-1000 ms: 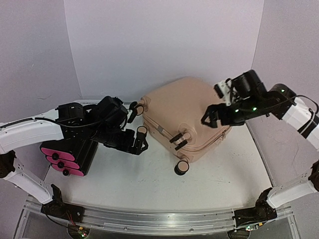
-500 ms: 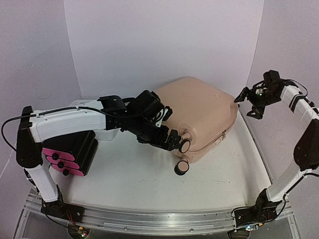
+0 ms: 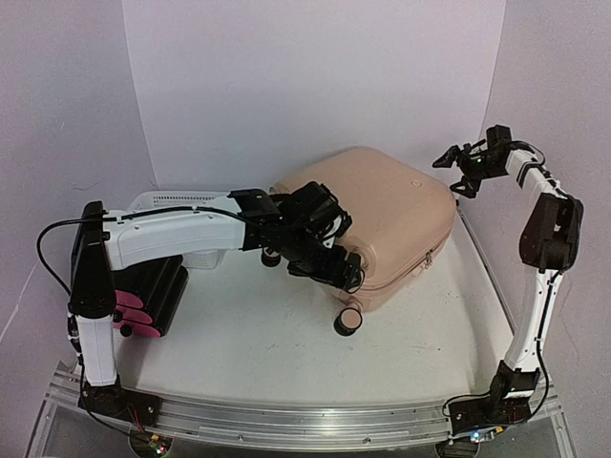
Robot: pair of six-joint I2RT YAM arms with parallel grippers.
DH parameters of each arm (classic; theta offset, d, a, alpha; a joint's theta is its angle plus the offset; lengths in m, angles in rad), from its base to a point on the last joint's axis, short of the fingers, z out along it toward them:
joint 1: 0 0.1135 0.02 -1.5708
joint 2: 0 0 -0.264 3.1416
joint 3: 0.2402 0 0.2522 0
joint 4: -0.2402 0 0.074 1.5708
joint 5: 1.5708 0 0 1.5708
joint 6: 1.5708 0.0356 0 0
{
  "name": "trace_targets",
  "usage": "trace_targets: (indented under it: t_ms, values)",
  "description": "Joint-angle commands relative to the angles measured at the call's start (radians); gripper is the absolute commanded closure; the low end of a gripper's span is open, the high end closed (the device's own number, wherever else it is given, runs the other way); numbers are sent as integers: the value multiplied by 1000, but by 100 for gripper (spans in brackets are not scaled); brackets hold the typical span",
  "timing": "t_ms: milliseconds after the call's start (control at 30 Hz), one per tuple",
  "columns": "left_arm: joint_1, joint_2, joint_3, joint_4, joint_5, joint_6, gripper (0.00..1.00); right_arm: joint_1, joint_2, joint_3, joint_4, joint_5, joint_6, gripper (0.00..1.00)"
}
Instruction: Open, take out, and arrange the luggage
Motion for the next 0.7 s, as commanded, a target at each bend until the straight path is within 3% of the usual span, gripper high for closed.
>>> trace_targets:
  t_ms: [0, 133, 300, 400, 667]
  values:
    - [3, 24, 63, 13, -24, 6, 8, 10, 10, 26, 25, -144, -24, 7]
    - [34, 14, 40, -8, -51, -11, 17, 25, -72, -138, 54, -164, -65, 10]
    - [108, -22, -21, -33, -86, -13, 36, 50, -196, -379, 91, -215, -54, 23]
    - [158, -52, -63, -48, -95, -7, 47, 105, -311, -561, 105, -165, -74, 27]
    - [257, -139, -159, -102, -194, 111, 47, 283, -734, -1067, 132, -37, 35, 27]
